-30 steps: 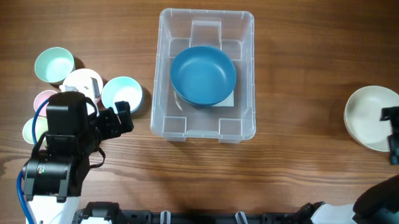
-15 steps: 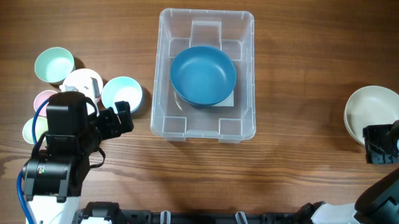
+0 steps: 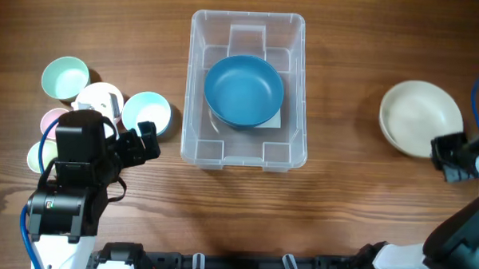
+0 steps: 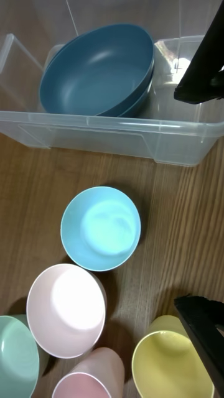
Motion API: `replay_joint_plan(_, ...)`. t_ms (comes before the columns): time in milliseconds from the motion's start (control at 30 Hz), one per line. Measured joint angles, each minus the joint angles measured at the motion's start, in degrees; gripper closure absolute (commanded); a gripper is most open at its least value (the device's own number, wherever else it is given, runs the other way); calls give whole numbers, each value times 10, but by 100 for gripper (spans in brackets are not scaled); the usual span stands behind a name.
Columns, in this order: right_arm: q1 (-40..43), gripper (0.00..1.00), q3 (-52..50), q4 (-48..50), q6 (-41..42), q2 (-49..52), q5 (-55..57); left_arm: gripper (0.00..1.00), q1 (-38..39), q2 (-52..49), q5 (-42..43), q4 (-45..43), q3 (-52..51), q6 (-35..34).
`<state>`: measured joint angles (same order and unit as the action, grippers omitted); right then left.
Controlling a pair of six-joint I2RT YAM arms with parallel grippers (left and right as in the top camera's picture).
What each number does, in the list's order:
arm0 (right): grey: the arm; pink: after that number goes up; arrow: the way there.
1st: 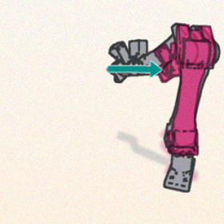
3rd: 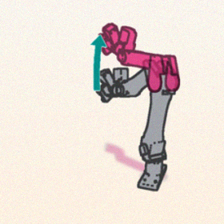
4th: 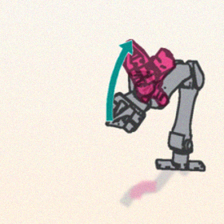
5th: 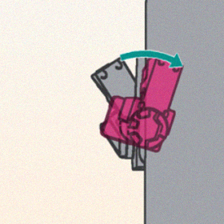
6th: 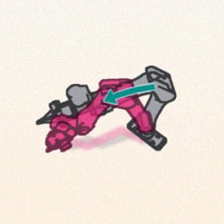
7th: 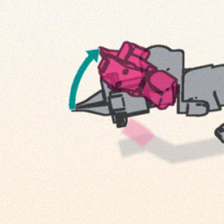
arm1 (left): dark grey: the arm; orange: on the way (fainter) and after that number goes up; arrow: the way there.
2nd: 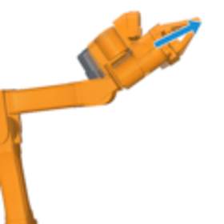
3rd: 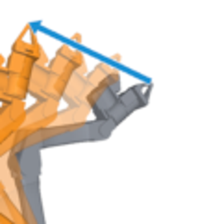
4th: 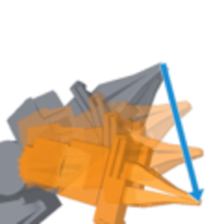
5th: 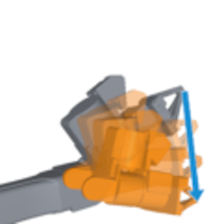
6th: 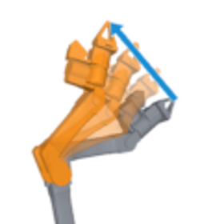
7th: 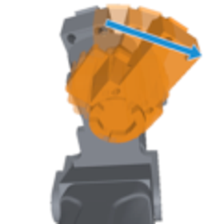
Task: Pack container
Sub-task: 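Grasp the rim of the cream plate with the right gripper, then carry the cream plate onto the teal plates in the bin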
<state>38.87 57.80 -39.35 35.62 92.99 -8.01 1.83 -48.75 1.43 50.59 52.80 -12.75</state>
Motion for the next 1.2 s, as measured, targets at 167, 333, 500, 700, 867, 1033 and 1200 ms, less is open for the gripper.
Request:
replay_joint_plan(167, -158, 96, 156, -69, -45, -57, 1, 0, 0, 0, 0, 0, 0, 0)
replay_joint_plan(333, -337, 96, 280, -82, -53, -78, 5, 0, 0, 0, 0, 0, 0, 0)
replay_joint_plan(500, -504, 96, 286, -62, -67, -64, 10, 0, 0, 0, 0, 0, 0, 0)
replay_joint_plan(700, -600, 96, 287, -47, -92, 38, 33, 0, 0, 0, 0, 0, 0, 0)
replay_joint_plan(867, -606, 96, 287, -42, -100, 84, 45, 0, 0, 0, 0, 0, 0, 0)
replay_joint_plan(1033, -606, 33, 287, -38, -103, 84, 49, 0, 0, 0, 0, 0, 0, 0)
replay_joint_plan(1200, -607, 29, 287, -34, -107, 84, 49, 0, 0, 0, 0, 0, 0, 0)
